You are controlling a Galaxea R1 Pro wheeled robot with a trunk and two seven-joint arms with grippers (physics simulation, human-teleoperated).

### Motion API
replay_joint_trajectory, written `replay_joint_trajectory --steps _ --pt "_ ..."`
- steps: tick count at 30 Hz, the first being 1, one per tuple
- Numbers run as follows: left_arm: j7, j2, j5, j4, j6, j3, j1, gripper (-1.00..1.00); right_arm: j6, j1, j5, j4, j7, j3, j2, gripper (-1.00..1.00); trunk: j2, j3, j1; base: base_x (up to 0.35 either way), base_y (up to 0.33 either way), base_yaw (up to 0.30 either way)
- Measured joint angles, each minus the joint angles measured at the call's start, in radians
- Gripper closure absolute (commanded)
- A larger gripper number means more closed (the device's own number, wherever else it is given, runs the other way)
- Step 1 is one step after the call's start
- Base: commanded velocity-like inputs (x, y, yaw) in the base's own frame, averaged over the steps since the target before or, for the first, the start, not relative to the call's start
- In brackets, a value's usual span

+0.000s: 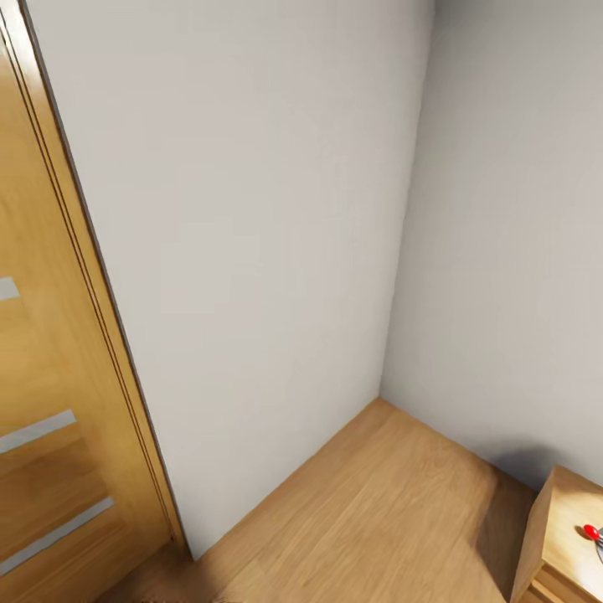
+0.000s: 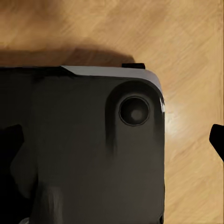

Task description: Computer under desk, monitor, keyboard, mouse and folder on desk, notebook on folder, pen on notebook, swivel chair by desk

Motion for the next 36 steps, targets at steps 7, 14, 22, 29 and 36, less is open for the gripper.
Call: replay_joint_trajectory --steps 7,14,22,29,36 --pt "0.0 0.005 0.003 -0.092 -0.001 0.002 0.0 -1.0 -0.297 0.0 0.0 -0.001 0.0 0.001 0.02 -1.0 0.049 0.022 -0.027 0.0 0.0 0.246" --pt "-0.001 0.006 0.002 -0.124 -0.039 0.002 -0.001 -1.0 -0.305 0.0 0.002 -0.048 0.001 0.001 0.027 -1.0 0.098 0.044 -0.054 0.0 0.0 0.235" --pt "-0.001 0.018 0.002 -0.185 -0.125 0.002 -0.001 -1.0 -0.31 0.0 0.001 -0.147 0.002 0.001 0.036 -1.0 0.154 0.069 -0.084 0.0 0.0 0.21" --pt "0.002 0.027 0.002 -0.227 -0.141 0.002 0.0 -1.0 -0.313 0.0 0.003 -0.288 0.004 0.0 0.041 -1.0 0.196 0.088 -0.108 0.0 0.0 0.18" --pt "0.0 0.042 0.046 -0.252 -0.244 0.024 0.0 -1.0 -0.314 0.0 0.005 -0.331 0.004 0.0 0.038 -1.0 0.196 0.088 -0.108 0.0 0.0 0.07"
